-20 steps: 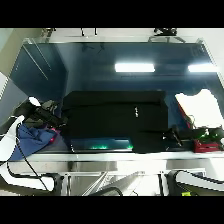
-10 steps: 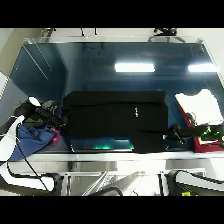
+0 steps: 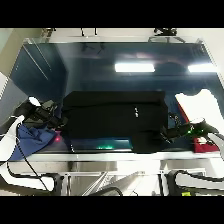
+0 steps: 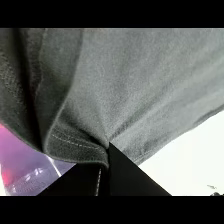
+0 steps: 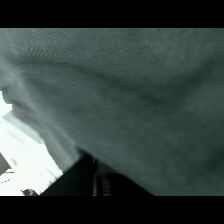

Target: Fold the shirts.

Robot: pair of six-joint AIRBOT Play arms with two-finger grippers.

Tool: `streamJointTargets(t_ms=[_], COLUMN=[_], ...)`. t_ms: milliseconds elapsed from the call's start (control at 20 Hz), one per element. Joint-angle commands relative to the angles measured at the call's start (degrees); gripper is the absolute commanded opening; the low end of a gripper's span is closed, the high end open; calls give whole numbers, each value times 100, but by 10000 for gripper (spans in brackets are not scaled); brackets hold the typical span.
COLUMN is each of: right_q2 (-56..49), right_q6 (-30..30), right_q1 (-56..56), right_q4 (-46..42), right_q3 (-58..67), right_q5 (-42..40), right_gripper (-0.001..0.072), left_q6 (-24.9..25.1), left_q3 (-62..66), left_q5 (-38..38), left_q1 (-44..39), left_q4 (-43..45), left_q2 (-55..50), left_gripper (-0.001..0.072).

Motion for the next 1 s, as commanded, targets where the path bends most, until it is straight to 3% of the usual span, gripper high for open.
streamJointTargets(t_ms=[0, 350, 500, 700, 950], right_q2=[391, 1432, 1314, 472, -1040], right_q6=[7, 258, -238, -330, -247], right_q1=[-83, -1602, -1405, -704, 229], right_q4=[144, -79, 474, 973, 1130], right_q3=[149, 938, 1005, 2186, 4081], right_q5=[216, 599, 415, -114, -544], right_gripper=[23, 23, 23, 23, 23], left_q6=[7, -426, -428, -682, -857], left_q3=[4, 4, 13, 745, 2140], left_q5=[-267, -85, -87, -313, 44], left_q1=[7, 7, 7, 4, -127], left_q4=[20, 509, 459, 450, 446], left_q2=[0, 608, 734, 540, 219], left_gripper=[17, 17, 17, 16, 17])
